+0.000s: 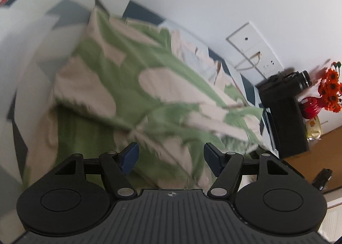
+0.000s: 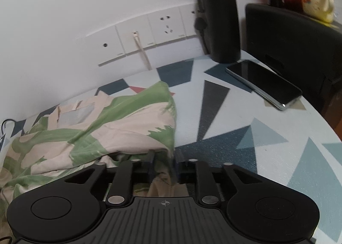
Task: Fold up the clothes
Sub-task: 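Fold the held shirt edge over the shirt with the left gripper, then open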
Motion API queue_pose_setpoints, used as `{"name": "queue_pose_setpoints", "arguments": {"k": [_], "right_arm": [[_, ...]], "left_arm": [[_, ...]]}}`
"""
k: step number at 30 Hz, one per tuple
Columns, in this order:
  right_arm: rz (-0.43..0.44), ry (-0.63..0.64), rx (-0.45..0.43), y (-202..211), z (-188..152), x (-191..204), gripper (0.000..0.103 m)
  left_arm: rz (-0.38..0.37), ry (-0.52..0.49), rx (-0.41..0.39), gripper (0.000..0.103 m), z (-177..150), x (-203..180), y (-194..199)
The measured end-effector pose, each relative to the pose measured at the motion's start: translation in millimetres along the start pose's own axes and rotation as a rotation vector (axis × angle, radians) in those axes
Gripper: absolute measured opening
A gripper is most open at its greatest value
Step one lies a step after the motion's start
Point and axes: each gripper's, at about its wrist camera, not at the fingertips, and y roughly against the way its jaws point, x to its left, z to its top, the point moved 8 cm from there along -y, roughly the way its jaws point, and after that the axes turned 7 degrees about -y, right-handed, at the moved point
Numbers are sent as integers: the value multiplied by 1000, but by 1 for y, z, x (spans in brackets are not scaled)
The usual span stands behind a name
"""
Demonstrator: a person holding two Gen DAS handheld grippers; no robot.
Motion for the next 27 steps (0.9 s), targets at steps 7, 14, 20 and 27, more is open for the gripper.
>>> {"name": "queue_pose_setpoints", "arguments": {"k": [7, 14, 20, 27], "right_arm": [[2, 77, 6, -3, -1, 11, 28], [-12, 277, 21, -14, 2, 39, 55], [20, 154, -34, -7, 26, 26, 4], [40, 30, -97, 11, 37, -3, 3]], "left_arm": [[24, 63, 36, 68, -18, 7, -23], [95, 78, -46, 6, 1, 14, -28], [70, -117, -244, 5, 56, -29, 18], [77, -311, -333, 5, 102, -51, 42]]}}
